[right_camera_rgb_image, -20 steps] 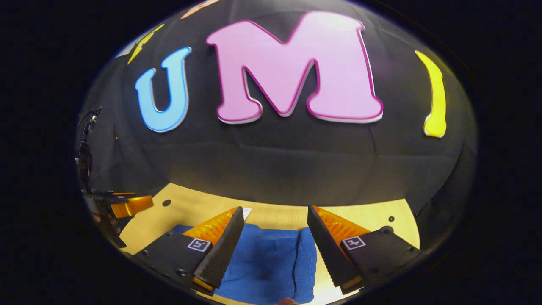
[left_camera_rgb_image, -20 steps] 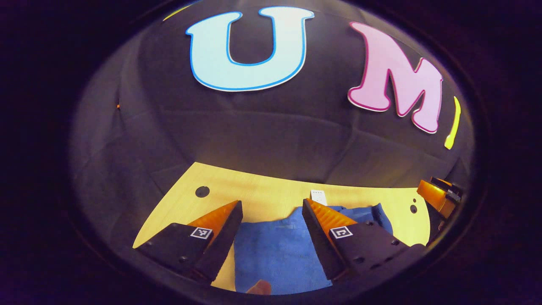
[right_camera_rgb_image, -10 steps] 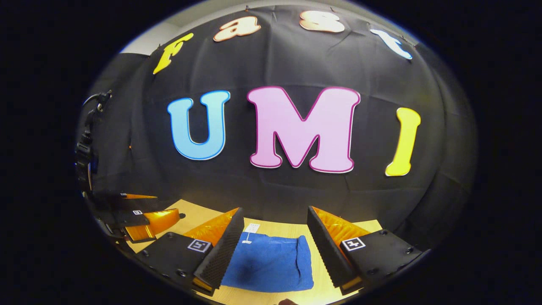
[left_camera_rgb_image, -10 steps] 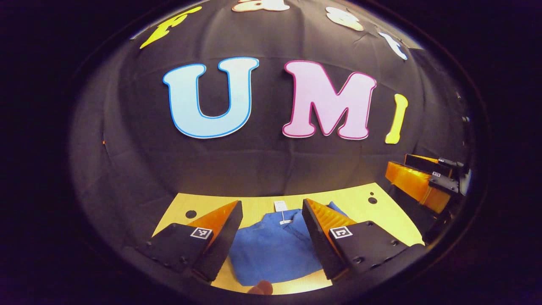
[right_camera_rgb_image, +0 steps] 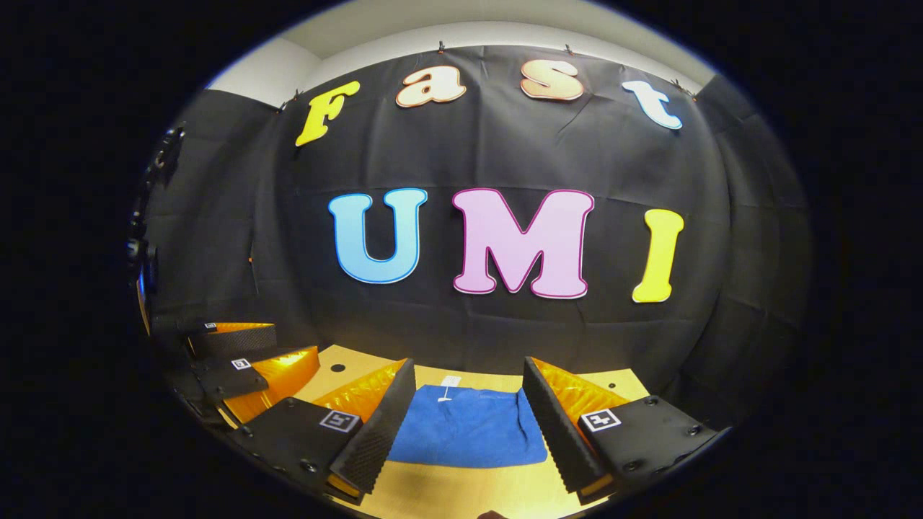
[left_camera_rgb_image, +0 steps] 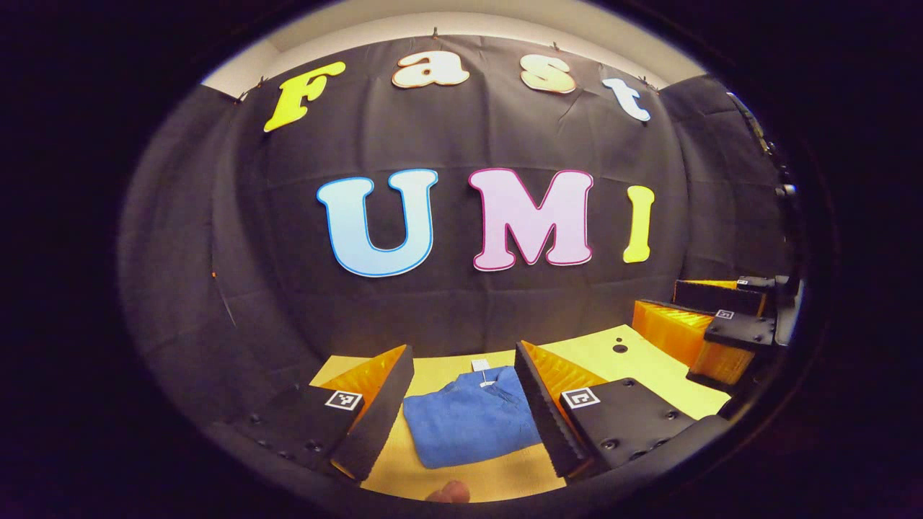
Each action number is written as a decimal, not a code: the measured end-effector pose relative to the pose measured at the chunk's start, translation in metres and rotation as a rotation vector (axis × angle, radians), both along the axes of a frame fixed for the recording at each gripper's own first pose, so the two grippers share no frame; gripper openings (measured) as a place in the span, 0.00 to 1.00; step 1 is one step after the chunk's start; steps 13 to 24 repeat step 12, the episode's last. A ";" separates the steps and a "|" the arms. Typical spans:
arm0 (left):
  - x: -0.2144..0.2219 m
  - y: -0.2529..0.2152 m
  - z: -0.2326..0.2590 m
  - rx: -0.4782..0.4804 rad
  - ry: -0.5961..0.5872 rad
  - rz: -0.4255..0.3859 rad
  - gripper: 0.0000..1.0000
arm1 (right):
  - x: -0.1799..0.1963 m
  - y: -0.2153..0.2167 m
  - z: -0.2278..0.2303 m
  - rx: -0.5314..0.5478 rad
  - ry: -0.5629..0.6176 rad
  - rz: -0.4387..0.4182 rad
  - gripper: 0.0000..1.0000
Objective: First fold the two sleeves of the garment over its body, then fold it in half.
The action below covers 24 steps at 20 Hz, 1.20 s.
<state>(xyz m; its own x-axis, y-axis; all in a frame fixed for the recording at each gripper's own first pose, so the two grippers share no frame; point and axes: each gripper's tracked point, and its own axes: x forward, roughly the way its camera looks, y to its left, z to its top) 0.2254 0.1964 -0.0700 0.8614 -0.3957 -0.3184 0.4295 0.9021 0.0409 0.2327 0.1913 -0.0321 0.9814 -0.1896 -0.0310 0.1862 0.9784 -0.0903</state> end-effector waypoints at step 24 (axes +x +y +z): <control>-0.057 -0.021 0.039 -0.243 -0.142 -0.098 0.81 | -0.070 -0.019 0.039 0.029 -0.110 -0.097 0.87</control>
